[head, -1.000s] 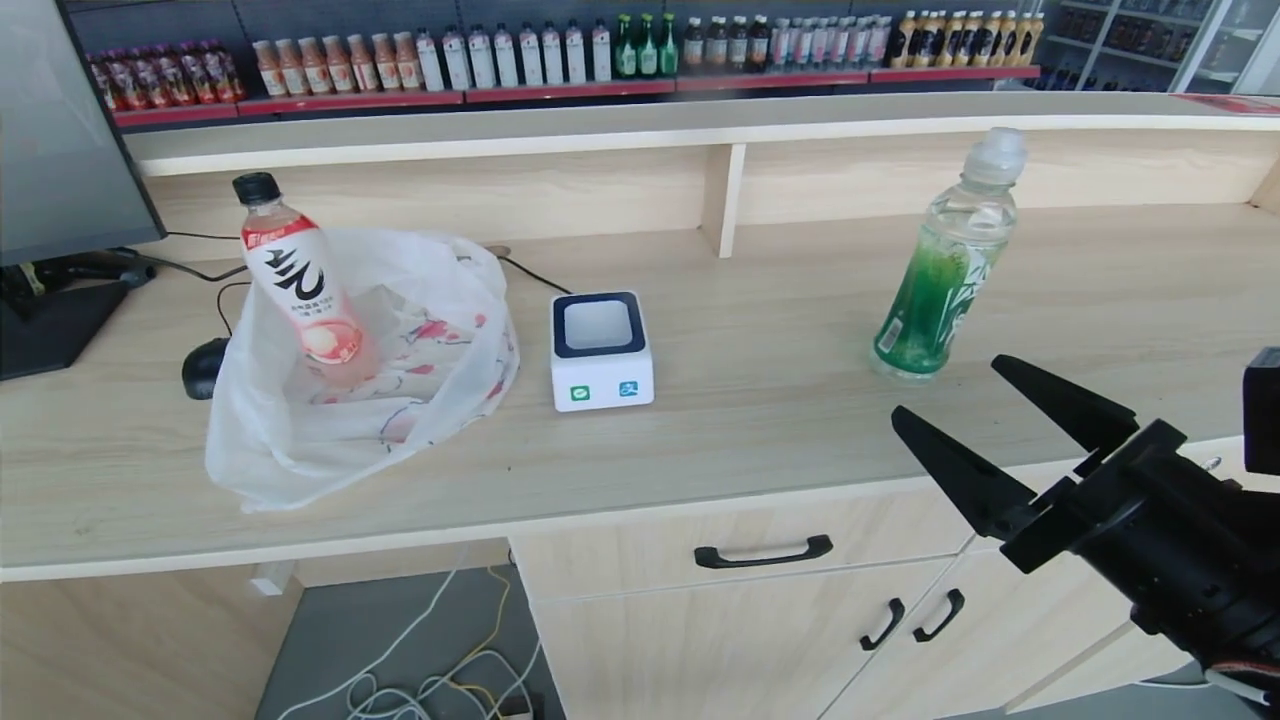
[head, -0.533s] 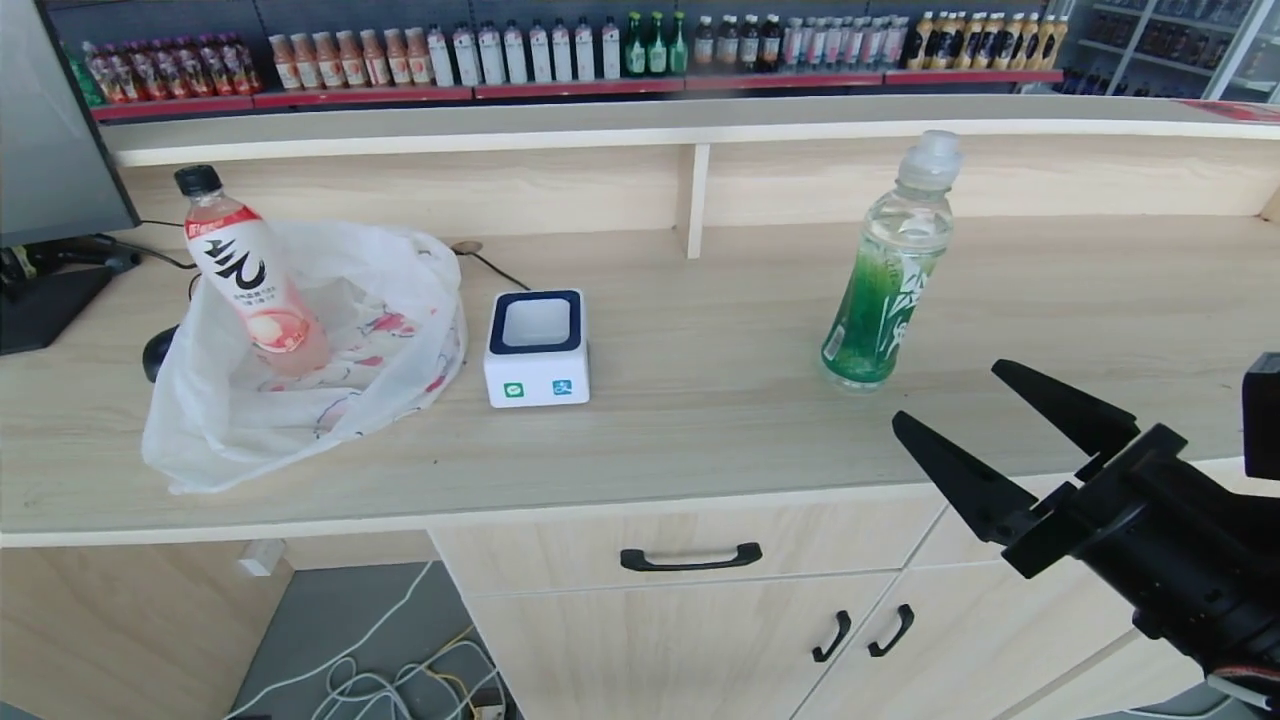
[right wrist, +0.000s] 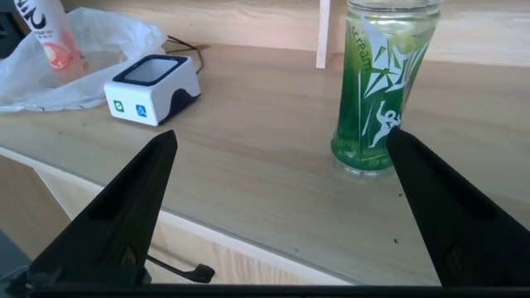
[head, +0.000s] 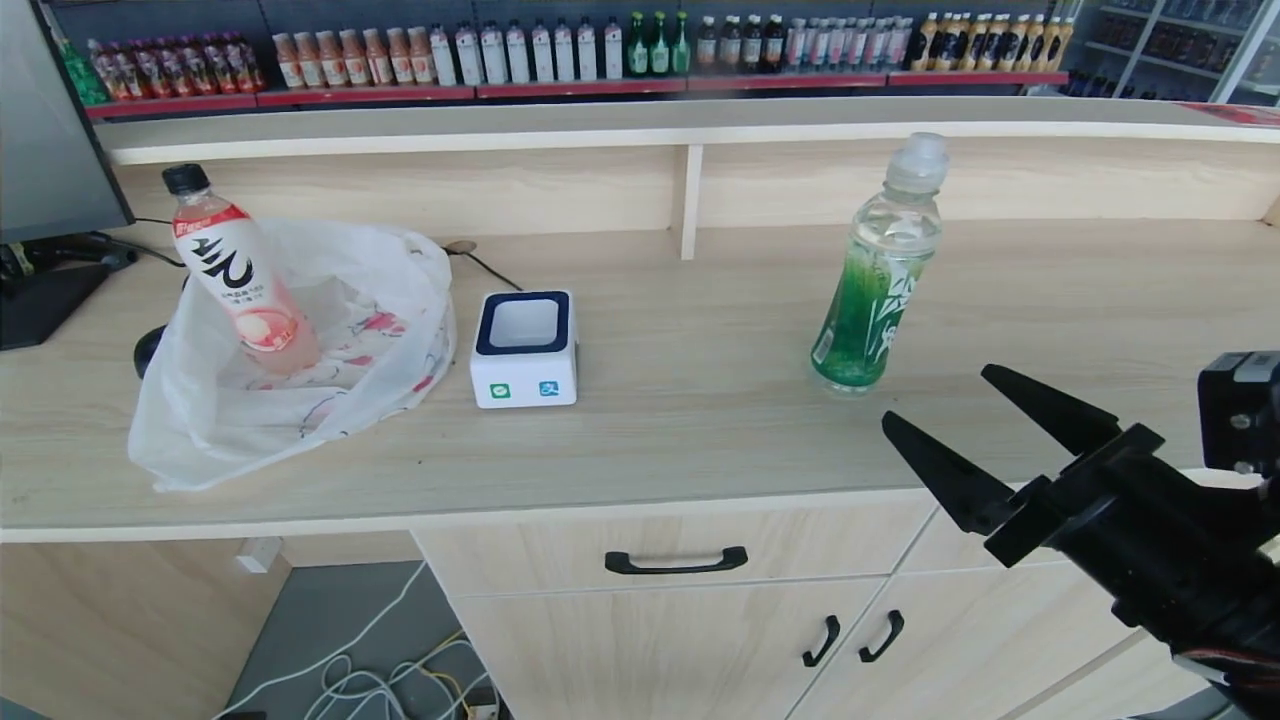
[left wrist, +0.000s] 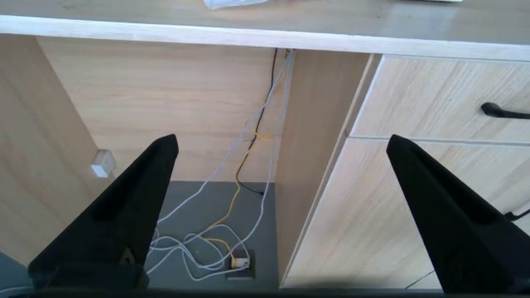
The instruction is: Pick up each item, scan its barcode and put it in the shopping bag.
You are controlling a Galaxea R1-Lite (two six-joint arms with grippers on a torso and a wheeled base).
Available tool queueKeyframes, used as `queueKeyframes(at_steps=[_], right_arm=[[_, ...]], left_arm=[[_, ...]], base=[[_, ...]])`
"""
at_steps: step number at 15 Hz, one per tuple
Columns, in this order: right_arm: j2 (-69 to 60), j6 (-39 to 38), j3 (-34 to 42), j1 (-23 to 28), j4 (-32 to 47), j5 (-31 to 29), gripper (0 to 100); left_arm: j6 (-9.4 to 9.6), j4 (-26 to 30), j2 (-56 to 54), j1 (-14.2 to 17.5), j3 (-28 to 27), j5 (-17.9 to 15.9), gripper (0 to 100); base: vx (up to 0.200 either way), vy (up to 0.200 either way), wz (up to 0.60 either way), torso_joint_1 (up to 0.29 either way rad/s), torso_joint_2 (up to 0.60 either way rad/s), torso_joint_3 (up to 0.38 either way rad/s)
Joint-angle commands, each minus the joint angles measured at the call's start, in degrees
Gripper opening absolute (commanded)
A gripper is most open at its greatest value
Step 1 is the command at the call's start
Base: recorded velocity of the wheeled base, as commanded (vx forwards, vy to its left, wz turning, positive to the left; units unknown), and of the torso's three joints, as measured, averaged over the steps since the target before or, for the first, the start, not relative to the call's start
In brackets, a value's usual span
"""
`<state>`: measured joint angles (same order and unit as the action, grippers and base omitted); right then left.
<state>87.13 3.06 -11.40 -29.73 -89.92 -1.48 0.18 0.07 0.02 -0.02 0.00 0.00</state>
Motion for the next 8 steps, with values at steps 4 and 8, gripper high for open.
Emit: queueKeyframes(at_steps=[4,8], right_arm=[[4.46,-0.34,-6.18,6.79,-0.08,7.72,100],[9.82,-0.16,-11.72,11.63,-0.08,12.81,100]], left_arm=[[-0.01,-0.07,-0.02,0.02,0.00,0.00,100],[-0.01,-0.07,-0.02,0.02,0.00,0.00,100]], base=[[0.000,0.000,0.00,0.000,0.00,0.000],[0.000,0.000,0.00,0.000,0.00,0.000]])
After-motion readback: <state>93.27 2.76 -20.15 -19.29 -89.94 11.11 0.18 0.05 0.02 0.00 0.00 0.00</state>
